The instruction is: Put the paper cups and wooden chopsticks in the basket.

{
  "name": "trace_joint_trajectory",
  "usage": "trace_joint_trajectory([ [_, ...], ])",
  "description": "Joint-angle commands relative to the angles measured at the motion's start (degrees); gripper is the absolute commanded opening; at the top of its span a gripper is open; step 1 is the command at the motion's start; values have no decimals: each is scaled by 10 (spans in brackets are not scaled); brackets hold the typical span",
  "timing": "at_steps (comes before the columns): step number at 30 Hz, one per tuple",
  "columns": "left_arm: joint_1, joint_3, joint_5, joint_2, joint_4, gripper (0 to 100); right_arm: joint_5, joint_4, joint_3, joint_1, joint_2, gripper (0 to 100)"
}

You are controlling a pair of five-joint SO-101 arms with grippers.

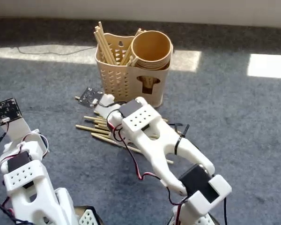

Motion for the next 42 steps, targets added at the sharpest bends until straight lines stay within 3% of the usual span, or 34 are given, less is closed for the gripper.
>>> trace_joint_trajectory([
  [1, -2, -5, -4, -8, -10, 5, 5, 27, -15, 15, -60, 4],
  [12, -2, -5, -4, -8, -10, 5, 4, 61, -8, 7, -130, 9],
  [16, -2, -5, -4, -9, -10, 5, 4, -11, 51, -32, -102, 26],
  [22, -2, -5, -4, -9, -10, 5, 4, -87, 116, -48, -47, 134],
  [34, -2, -5, -4, -9, -9, 5, 8, -178, 103, -47, 76, 132],
  [39, -2, -5, -4, -9, -9, 5, 11, -176, 106, -51, 77, 5],
  [42, -2, -5, -4, -9, -9, 5, 48, -154, 106, -51, 77, 5],
])
